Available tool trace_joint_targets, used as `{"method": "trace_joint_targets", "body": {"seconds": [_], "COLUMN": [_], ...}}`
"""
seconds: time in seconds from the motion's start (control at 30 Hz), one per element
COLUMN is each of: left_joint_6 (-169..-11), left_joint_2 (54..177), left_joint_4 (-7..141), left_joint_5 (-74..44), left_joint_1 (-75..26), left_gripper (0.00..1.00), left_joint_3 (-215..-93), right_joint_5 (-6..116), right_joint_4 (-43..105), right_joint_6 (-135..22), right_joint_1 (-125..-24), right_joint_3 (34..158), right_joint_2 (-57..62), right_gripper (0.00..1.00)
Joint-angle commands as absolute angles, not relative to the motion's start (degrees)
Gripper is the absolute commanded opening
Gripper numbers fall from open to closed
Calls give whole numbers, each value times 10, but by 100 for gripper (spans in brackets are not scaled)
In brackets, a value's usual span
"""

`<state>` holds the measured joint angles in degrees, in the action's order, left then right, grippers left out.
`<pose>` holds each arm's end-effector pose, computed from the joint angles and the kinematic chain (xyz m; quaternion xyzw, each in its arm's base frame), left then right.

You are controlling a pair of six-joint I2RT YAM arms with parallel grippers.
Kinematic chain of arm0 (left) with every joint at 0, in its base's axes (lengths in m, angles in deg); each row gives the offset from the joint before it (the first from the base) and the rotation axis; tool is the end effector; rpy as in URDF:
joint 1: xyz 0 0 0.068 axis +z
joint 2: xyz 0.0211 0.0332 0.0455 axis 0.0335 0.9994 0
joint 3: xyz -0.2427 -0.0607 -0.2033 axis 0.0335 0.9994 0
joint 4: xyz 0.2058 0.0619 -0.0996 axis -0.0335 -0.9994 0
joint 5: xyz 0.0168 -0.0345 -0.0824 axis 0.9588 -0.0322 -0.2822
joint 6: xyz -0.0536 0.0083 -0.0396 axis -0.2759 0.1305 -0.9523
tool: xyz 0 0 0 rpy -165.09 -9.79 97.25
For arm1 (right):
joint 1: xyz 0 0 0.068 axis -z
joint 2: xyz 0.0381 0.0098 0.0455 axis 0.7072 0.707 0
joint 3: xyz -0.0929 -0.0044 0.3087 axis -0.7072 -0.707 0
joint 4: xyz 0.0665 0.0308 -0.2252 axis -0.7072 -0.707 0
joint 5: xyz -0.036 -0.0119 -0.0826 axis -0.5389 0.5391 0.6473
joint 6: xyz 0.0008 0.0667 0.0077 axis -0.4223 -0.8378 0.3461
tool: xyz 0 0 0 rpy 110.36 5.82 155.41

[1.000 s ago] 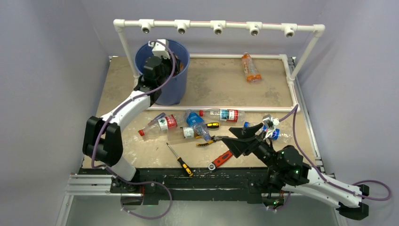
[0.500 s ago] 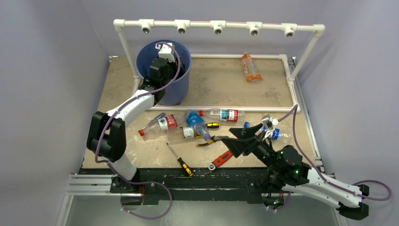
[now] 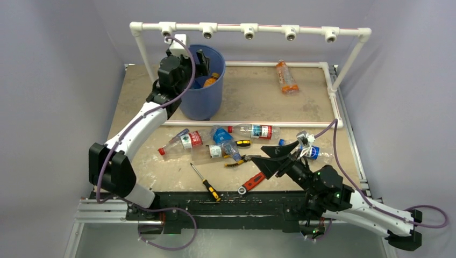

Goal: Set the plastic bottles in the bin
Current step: Place the plastic bottle in the trash bin, then pick up the plastic bottle from the corner of the board.

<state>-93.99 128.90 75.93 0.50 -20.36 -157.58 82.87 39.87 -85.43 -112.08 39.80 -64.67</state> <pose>0.3416 -0.1325 0.4347 -0.0025 0.7179 -0.1804 0.6723 0.0349 0.0359 0.2998 -0.0336 0.6206 0.5397 0.5678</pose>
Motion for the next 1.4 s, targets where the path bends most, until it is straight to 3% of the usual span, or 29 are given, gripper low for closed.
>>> {"method": "trace_joint_targets", "body": {"seconds": [0.0,0.2,0.33,0.5,0.63,0.73,0.87,1.2,1.37], "left_joint_6": [-945,-970,-992,-998,-998,-1006,-1016,-1018,-1023], "left_joint_2": [1236,1142,1036,899,810,754,694,664,658], "left_joint_4": [760,755,727,670,617,605,598,598,589], "left_joint_5": [0,21,61,100,119,125,130,87,98], "left_joint_1": [-204,-205,-205,-205,-205,-205,-205,-211,-211], "left_gripper": [77,78,78,78,78,78,77,76,76], "left_joint_3": [-1602,-1567,-1495,-1385,-1310,-1256,-1201,-1183,-1186], "right_joint_5": [839,866,969,1137,1193,1140,939,915,931], "right_joint_4": [406,371,327,219,221,250,287,457,501], "right_joint_6": [-842,-835,-844,-859,-831,-807,-808,-807,-778], "right_joint_1": [-1121,-1121,-1121,-1121,-1115,-1047,-854,-696,-645], "right_joint_3": [426,450,476,558,601,625,634,641,714], "right_joint_2": [-635,-631,-611,-497,-402,-334,-246,-67,76], "right_gripper": [97,98,98,98,98,97,96,99,99]}}
